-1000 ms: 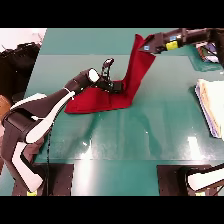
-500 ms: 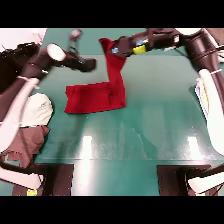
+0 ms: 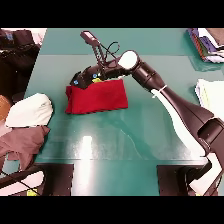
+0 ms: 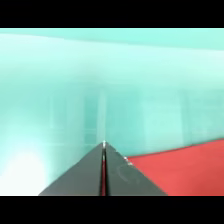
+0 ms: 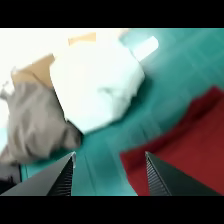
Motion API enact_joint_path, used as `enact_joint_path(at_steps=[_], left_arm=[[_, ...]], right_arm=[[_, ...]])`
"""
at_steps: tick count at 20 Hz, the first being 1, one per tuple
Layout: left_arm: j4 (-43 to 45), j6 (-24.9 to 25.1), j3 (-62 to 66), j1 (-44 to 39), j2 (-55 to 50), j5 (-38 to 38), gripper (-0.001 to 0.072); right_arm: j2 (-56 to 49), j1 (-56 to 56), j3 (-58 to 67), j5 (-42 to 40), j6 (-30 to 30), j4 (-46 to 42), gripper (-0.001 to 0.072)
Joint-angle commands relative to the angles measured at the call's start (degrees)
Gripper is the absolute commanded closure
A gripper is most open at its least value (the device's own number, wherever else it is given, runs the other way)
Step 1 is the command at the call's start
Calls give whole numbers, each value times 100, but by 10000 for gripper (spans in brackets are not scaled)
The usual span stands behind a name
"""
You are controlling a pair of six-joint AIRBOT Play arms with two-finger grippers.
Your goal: Fold the shirts.
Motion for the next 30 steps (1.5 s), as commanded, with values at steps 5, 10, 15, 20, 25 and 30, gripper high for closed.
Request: enact_joint_path(at_steps=[5,10,15,20,25,30], left_arm=[[17,0,0,129,133,-498,678],[-79,4,0,87,131,-393,678],[-223,4,0,87,131,-214,678],[-299,2,0,85,131,-208,678],[-472,70,0,-162,131,-262,679],[-210,203,0,-1108,131,-223,679]], right_arm=[[435,-1644,-885,1366,741,-1093,204],[542,-2938,-2664,1174,992,-833,92],[-63,-3025,-3053,1051,885,238,87],[-691,-2380,-2326,874,782,778,136],[-1154,-1733,-1303,590,776,730,604],[-975,-1858,-680,837,774,-22,694]])
